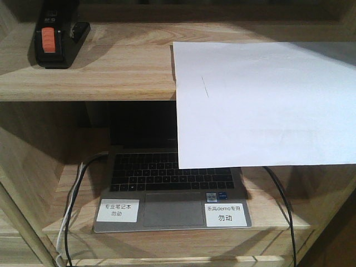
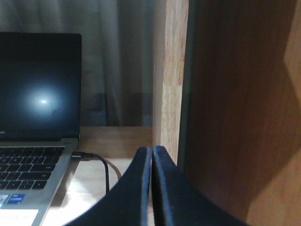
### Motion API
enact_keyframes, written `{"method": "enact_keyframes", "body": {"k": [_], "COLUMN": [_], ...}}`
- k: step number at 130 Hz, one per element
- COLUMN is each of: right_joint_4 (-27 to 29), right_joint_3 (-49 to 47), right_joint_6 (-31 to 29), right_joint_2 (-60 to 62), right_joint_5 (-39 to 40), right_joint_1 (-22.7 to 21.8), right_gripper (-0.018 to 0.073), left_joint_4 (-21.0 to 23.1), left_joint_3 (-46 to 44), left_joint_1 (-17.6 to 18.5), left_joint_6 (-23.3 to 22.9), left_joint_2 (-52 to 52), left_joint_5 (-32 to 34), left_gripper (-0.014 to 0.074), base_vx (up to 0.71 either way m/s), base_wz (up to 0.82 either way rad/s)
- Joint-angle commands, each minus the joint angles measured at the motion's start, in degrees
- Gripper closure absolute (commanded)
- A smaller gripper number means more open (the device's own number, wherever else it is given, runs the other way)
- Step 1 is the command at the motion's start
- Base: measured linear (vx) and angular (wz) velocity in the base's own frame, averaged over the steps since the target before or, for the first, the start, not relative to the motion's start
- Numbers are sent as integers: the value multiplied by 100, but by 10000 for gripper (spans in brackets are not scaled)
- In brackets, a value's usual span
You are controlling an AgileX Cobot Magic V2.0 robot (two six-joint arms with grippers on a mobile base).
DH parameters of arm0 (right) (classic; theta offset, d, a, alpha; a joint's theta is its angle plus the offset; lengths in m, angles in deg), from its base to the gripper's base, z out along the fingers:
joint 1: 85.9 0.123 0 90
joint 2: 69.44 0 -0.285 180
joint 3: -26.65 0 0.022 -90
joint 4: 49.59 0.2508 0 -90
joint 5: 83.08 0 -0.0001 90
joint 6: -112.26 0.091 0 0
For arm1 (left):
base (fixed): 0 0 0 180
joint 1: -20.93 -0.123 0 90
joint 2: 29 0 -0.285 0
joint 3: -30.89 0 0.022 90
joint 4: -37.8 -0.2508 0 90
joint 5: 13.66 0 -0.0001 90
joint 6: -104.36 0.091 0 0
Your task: Grab stapler and paper to desk for stapling
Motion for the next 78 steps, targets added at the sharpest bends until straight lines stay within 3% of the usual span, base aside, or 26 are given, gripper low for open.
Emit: {"method": "enact_keyframes", "body": {"k": [1, 22, 43, 61, 78], "right_joint_4": [-42, -42, -17, 21, 21], "right_joint_3": [26, 9, -40, -532, -1304], "right_joint_6": [-34, -34, -34, -34, -34], "right_joint_2": [56, 56, 56, 56, 33], "right_joint_5": [597, 1412, 2758, 2752, 2490], "right_joint_1": [-40, -40, -40, -40, -40], "right_gripper": [565, 565, 565, 565, 565], "left_joint_4": [49, 55, 55, 55, 55], "left_joint_3": [54, 54, 34, -211, -947], "left_joint_1": [9, 9, 9, 9, 9], "left_joint_6": [-59, -59, -59, -59, -59], "left_joint_2": [-86, -86, -86, -86, -86], "left_joint_5": [692, 1491, 3054, 3950, 3848], "left_gripper": [603, 603, 603, 603, 603], "base_vx": [0, 0, 0, 0, 0], "base_wz": [0, 0, 0, 0, 0]}}
